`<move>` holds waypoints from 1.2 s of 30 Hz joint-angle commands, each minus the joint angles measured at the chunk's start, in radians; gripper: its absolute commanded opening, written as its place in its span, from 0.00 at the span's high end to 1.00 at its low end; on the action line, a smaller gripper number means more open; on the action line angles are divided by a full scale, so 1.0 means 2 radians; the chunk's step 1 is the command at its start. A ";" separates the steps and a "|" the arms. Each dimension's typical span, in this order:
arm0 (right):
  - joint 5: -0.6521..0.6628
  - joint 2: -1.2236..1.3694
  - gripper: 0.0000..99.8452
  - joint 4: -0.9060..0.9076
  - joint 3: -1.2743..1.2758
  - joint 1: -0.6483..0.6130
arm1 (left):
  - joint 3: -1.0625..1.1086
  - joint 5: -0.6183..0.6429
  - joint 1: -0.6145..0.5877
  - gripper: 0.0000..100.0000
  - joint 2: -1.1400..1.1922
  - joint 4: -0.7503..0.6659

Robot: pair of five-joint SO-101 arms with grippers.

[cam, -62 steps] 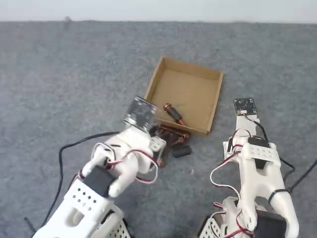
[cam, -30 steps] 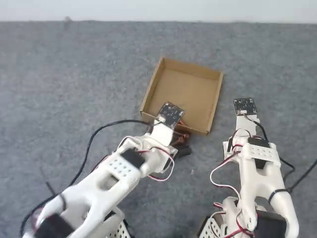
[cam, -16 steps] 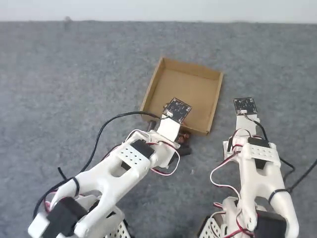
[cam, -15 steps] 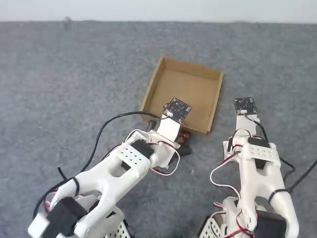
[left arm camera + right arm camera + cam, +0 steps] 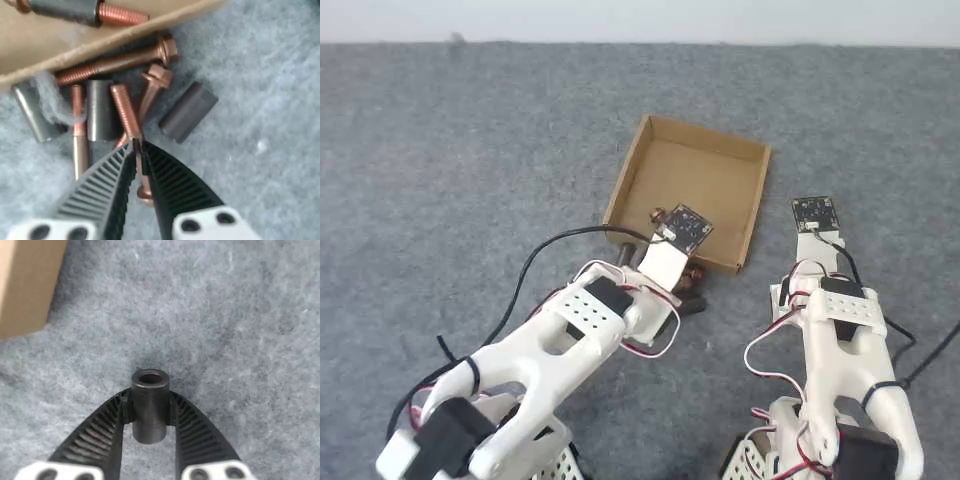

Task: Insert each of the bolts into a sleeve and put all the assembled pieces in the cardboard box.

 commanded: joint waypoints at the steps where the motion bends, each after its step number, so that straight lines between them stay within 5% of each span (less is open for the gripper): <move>1: -0.005 0.000 0.99 -0.010 -0.030 0.003 | -0.018 -0.003 0.012 0.93 0.001 0.029; 5: -0.005 0.000 0.99 -0.010 -0.030 0.003 | -0.016 -0.002 0.017 0.87 -0.002 0.029; 21: -0.005 0.000 0.99 -0.010 -0.030 0.003 | -0.010 -0.008 0.018 0.94 0.028 0.061; 32: -0.005 0.000 0.99 -0.015 -0.030 0.003 | -0.013 -0.048 0.012 0.99 0.015 0.068; 36: -0.005 0.000 0.99 -0.016 -0.030 0.003 | -0.010 -0.101 -0.038 0.99 -0.062 0.094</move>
